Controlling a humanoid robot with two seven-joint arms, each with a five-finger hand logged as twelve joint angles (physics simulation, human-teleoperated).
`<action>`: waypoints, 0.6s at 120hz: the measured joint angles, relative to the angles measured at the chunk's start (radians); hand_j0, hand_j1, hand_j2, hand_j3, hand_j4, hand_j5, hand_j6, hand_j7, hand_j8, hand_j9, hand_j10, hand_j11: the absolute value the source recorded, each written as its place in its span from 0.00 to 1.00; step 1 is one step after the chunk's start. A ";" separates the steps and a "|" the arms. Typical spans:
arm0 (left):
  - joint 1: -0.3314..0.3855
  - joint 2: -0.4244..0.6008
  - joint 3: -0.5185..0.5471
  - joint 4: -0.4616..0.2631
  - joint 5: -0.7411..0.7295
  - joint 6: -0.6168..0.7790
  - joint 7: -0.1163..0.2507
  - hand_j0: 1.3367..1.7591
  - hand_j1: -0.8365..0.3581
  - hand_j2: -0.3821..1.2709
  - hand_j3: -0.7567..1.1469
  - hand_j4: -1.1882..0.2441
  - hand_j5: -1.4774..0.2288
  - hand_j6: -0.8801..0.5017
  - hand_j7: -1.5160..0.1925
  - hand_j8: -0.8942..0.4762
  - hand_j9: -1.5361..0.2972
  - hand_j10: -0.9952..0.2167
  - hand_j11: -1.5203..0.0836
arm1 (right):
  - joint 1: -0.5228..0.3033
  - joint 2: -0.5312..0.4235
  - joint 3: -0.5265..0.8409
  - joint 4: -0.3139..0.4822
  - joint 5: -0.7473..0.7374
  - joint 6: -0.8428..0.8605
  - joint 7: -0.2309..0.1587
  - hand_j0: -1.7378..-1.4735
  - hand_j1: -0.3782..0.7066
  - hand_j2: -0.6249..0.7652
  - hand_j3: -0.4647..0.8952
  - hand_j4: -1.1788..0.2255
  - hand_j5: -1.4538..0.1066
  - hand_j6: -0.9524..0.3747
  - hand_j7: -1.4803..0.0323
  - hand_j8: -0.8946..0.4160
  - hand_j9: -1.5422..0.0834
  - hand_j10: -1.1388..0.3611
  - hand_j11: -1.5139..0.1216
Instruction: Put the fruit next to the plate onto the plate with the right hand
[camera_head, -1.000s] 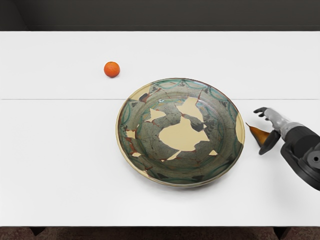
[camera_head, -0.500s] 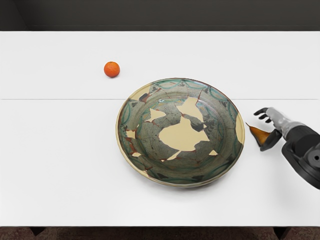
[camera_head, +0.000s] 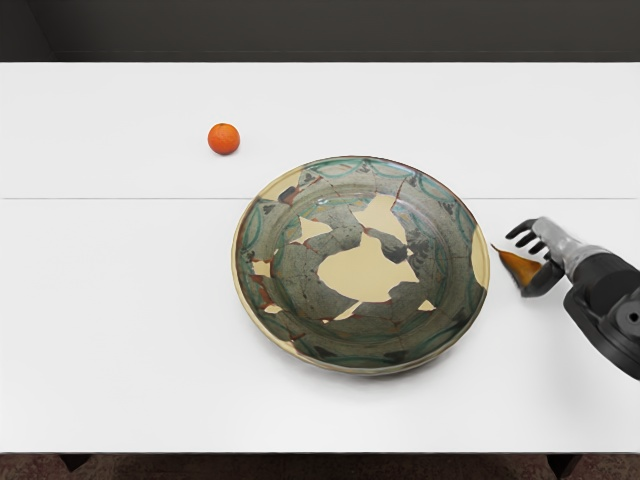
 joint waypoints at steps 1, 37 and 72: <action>0.000 0.000 0.000 0.000 0.000 0.000 0.000 0.76 0.99 0.23 0.40 0.83 0.87 0.64 0.89 0.65 0.84 0.82 0.95 | 0.000 0.000 0.000 0.000 0.000 0.000 0.000 0.31 0.43 0.36 0.34 0.57 0.61 0.43 0.66 0.40 0.64 0.51 0.62; 0.000 0.000 0.000 0.000 0.000 0.000 0.000 0.76 0.99 0.23 0.40 0.83 0.87 0.64 0.89 0.65 0.84 0.82 0.95 | -0.001 0.003 -0.001 0.000 0.002 0.000 0.000 0.30 0.52 0.39 0.34 0.52 0.55 0.38 0.59 0.33 0.58 0.46 0.56; 0.000 0.000 0.000 0.000 0.000 0.001 0.000 0.76 0.99 0.23 0.40 0.83 0.87 0.64 0.89 0.65 0.84 0.82 0.95 | -0.004 0.005 -0.001 -0.001 -0.002 0.001 0.000 0.31 0.57 0.47 0.34 0.47 0.50 0.42 0.53 0.32 0.53 0.41 0.51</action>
